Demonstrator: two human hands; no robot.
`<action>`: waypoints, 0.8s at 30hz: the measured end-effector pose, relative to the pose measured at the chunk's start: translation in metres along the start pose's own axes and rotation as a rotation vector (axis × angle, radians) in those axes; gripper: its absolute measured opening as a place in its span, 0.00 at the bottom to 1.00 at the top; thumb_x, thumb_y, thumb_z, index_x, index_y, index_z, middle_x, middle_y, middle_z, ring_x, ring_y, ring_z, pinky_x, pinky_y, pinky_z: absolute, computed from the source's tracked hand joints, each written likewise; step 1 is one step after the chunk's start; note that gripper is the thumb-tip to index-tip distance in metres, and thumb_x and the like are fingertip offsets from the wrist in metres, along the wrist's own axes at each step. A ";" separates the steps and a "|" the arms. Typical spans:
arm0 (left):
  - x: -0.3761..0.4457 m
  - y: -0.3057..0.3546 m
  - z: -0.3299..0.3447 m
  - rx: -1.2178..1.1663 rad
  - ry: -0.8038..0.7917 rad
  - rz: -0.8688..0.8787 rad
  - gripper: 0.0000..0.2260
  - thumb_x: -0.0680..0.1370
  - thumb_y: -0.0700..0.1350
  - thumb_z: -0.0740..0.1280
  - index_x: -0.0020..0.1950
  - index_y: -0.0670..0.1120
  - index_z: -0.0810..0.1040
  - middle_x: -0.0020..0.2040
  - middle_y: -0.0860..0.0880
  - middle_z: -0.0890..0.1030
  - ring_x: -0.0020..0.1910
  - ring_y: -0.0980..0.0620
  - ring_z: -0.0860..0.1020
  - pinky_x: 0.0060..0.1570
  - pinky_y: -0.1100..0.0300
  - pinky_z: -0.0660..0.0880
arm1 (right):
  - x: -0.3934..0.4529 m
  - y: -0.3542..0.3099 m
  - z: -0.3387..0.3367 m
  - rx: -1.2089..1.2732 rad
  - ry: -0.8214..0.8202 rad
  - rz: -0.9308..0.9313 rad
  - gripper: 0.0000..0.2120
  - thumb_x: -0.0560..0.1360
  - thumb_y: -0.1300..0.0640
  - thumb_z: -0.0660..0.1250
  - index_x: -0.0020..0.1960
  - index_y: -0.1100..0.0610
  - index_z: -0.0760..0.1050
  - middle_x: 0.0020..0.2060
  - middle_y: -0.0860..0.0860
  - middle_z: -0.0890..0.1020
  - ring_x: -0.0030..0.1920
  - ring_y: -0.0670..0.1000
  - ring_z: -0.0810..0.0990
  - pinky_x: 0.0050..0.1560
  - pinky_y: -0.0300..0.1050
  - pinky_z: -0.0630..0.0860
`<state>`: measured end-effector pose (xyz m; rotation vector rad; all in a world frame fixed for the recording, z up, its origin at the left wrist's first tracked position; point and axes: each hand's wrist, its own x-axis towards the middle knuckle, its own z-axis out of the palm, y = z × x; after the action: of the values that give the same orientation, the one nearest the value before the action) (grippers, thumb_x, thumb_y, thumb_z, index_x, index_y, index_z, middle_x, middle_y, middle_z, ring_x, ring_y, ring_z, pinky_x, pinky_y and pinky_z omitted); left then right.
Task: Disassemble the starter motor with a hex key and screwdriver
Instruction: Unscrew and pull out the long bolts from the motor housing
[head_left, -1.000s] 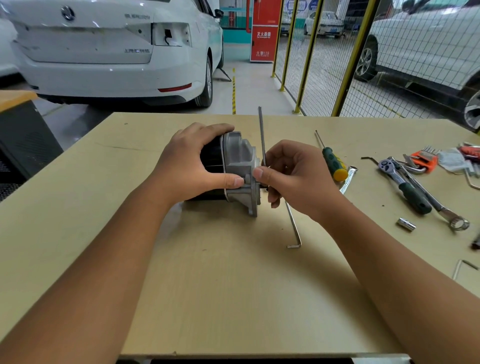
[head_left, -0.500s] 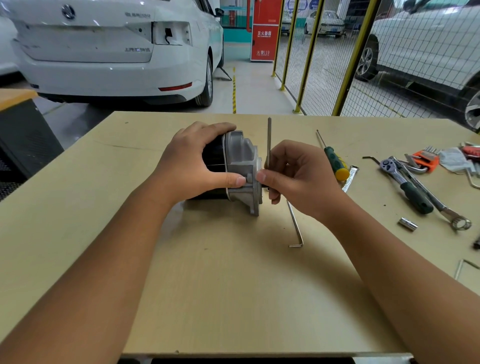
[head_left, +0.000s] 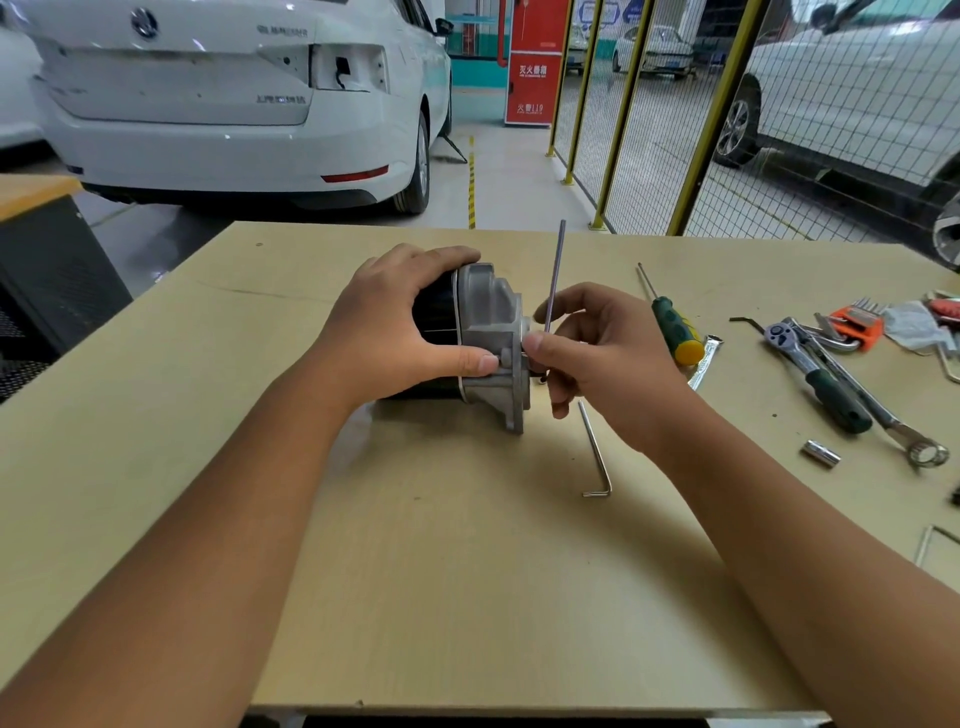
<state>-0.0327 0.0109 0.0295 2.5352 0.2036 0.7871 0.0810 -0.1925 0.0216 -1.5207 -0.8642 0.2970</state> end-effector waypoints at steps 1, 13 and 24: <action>0.000 0.000 0.000 -0.001 0.000 0.000 0.44 0.59 0.72 0.74 0.75 0.62 0.72 0.63 0.55 0.77 0.63 0.51 0.75 0.64 0.48 0.74 | 0.000 0.000 0.000 0.013 0.004 0.010 0.09 0.75 0.65 0.74 0.53 0.62 0.77 0.29 0.57 0.79 0.25 0.57 0.78 0.27 0.51 0.79; 0.000 0.002 0.000 -0.006 0.000 -0.013 0.44 0.60 0.71 0.76 0.74 0.61 0.73 0.63 0.55 0.77 0.63 0.50 0.75 0.64 0.45 0.75 | 0.003 -0.003 -0.009 -0.074 -0.116 -0.017 0.09 0.73 0.63 0.76 0.50 0.59 0.77 0.31 0.62 0.80 0.25 0.56 0.78 0.28 0.51 0.80; -0.001 0.003 -0.001 -0.021 -0.002 -0.023 0.44 0.58 0.71 0.75 0.74 0.63 0.73 0.62 0.55 0.77 0.63 0.50 0.75 0.65 0.45 0.74 | 0.003 -0.006 -0.012 -0.355 -0.134 -0.234 0.08 0.70 0.69 0.78 0.38 0.65 0.79 0.33 0.62 0.81 0.29 0.59 0.81 0.30 0.59 0.80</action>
<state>-0.0338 0.0082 0.0313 2.5095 0.2228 0.7735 0.0889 -0.2002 0.0298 -1.7171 -1.2393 0.0751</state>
